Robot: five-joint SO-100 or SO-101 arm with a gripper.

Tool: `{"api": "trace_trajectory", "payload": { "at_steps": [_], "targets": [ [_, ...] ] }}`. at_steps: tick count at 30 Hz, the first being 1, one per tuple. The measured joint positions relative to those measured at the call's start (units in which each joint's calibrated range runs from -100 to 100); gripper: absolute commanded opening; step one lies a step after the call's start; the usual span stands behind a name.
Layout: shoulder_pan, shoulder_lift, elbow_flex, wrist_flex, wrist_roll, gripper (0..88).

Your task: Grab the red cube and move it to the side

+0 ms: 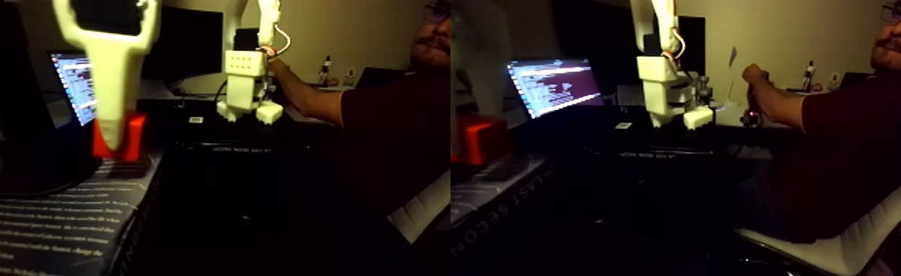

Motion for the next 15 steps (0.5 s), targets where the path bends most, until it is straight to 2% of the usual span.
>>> {"api": "trace_trajectory", "payload": {
  "at_steps": [15],
  "targets": [
    [1.5, 4.2, 0.5, -1.8, 0.3, 0.8]
  ]
}}
